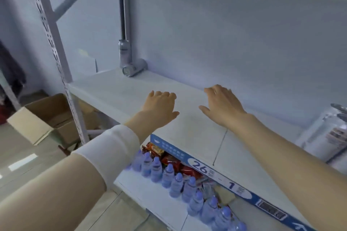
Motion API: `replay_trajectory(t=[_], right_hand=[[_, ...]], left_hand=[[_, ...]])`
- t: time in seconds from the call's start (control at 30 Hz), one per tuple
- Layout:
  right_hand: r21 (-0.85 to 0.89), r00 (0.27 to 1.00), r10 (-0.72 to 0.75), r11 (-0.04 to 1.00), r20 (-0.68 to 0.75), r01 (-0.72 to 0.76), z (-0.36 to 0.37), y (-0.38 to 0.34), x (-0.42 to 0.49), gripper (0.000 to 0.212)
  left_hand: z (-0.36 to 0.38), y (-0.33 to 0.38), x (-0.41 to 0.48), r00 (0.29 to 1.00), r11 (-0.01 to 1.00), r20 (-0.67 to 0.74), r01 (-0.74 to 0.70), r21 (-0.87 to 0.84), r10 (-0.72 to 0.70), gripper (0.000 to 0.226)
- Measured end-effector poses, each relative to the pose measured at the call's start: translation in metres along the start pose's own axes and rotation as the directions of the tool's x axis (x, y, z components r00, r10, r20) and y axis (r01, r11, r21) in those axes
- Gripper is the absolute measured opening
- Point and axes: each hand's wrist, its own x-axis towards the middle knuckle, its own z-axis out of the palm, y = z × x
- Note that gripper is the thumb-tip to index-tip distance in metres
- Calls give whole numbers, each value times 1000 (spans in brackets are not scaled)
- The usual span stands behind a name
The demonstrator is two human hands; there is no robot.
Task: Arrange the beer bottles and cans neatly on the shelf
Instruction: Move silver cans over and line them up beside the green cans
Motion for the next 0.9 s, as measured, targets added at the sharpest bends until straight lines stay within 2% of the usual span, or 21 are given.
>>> replay_trajectory(t=[0.23, 0.4, 0.57, 0.73, 0.9], right_hand=[[37, 999, -45, 998, 16, 44, 44, -63, 109, 57], [179, 996, -52, 983, 72, 38, 80, -102, 187, 65], [320, 995, -13, 947, 100, -19, 98, -143, 259, 74], [464, 994, 85, 879, 69, -108, 123, -193, 320, 84], [587, 958, 281, 766, 61, -262, 155, -245, 375, 89]], left_hand=[[36, -104, 68, 997, 994, -75, 15, -107, -23, 55], [46, -175, 117, 991, 983, -97, 69, -171, -87, 53], [52, -254, 163, 979, 952, -57, 177, -250, -197, 55], [66, -328, 220, 953, 809, -33, 236, -538, -301, 61], [80, -382, 288, 961, 664, -19, 176, -727, -275, 81]])
